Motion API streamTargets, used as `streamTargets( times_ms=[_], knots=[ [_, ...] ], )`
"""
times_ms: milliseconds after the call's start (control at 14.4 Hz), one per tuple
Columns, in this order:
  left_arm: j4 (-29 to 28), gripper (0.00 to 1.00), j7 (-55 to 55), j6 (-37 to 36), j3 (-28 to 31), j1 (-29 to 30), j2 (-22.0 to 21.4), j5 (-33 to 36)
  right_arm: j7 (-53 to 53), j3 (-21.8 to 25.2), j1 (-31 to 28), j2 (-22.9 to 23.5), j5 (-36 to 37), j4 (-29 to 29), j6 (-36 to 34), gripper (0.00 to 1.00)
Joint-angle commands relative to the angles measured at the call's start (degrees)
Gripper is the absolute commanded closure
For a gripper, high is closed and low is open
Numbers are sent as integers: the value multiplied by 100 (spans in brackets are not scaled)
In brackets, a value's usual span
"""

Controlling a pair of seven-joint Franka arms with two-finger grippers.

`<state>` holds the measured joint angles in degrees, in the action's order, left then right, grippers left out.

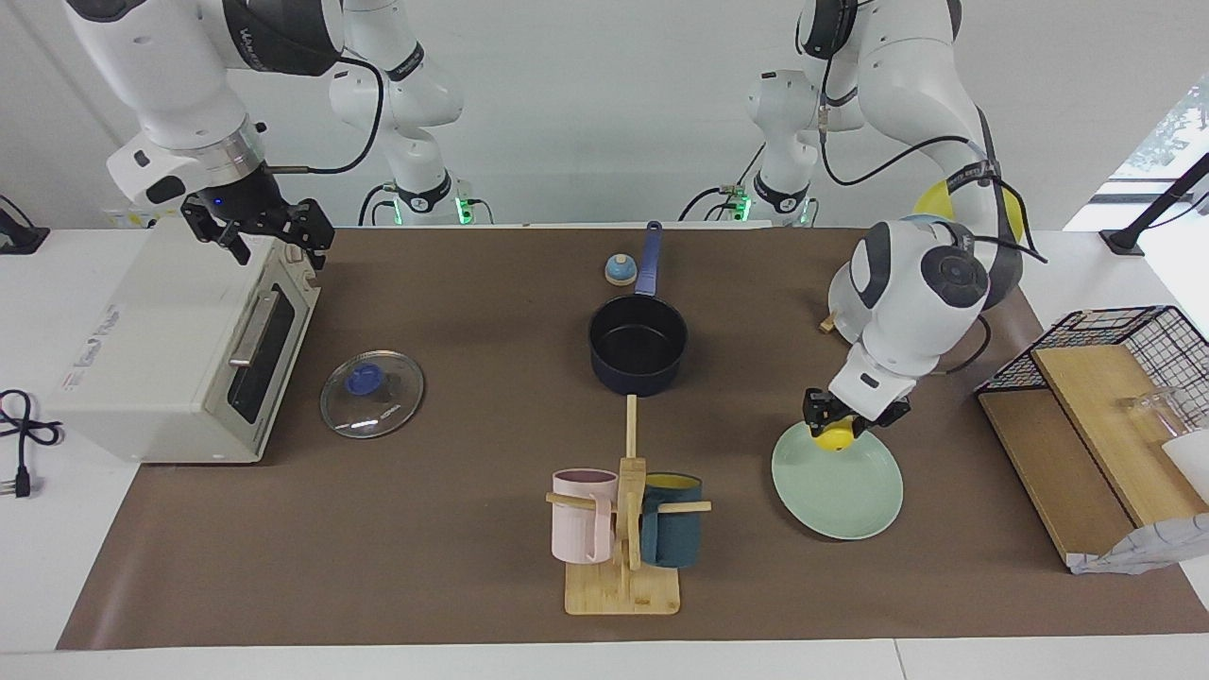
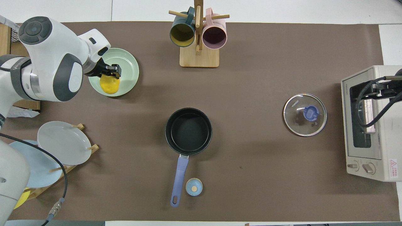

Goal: Transfer potato from pot to plate
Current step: 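Lower the potato onto the green plate and open the left gripper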

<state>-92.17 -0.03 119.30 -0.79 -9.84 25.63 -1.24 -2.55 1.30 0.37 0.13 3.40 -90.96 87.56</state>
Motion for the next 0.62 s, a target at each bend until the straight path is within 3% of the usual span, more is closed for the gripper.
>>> streamTargets(
  times_ms=[0, 555],
  knots=[
    [130, 100, 310, 224, -45, 79, 205, 124, -44, -33, -46, -4, -103, 0, 33, 0],
    [-143, 100, 371, 700, -36, 87, 293, 133, -35, -15, -55, -4, -332, 0, 42, 0]
  ],
)
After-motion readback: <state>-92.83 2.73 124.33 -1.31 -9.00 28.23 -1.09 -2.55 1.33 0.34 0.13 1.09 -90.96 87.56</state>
